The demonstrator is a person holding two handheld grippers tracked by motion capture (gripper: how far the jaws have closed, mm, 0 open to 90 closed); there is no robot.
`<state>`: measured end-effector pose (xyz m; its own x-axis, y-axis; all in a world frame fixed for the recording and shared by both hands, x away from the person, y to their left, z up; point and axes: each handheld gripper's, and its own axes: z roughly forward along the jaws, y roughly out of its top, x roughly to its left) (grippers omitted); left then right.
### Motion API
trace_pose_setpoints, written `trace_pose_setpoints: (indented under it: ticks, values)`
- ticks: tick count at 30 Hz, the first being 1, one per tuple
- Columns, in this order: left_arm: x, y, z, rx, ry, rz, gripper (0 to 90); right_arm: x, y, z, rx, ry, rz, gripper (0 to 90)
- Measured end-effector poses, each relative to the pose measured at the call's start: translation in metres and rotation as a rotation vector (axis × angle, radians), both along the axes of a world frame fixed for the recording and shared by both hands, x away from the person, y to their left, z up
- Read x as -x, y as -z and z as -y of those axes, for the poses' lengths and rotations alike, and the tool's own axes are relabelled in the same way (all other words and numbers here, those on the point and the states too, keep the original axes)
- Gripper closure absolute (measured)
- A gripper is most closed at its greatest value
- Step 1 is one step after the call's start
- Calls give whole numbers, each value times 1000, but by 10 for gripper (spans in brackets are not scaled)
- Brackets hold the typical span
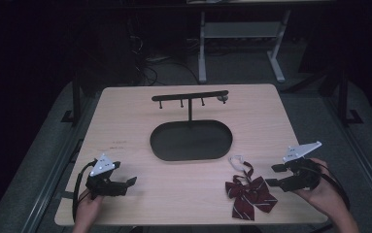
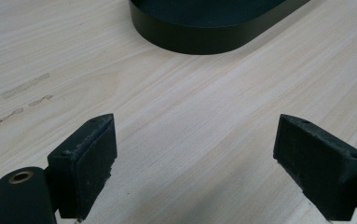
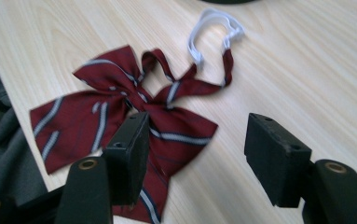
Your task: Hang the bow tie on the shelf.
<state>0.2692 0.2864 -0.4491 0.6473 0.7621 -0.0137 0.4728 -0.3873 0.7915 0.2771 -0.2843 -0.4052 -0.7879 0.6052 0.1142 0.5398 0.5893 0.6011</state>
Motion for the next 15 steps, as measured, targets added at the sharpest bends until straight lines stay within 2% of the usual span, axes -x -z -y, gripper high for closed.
trace_pose_setpoints:
  ticks: [4,6,9,12,15]
  values:
    - [0,-1,-1,-11,7,1,130,-4,-5,-8,9,-21,5,402]
    - [1,-1,0,-14,9,3,130,-8,-9,-16,42,-44,-1,410]
    - [1,-1,0,-8,12,2,130,-10,-13,-23,61,-59,3,411]
    - [0,-2,0,-25,24,6,130,-13,-17,-28,58,-73,11,414]
    - [1,-1,1,-3,15,3,130,-17,-20,-32,58,-85,7,421]
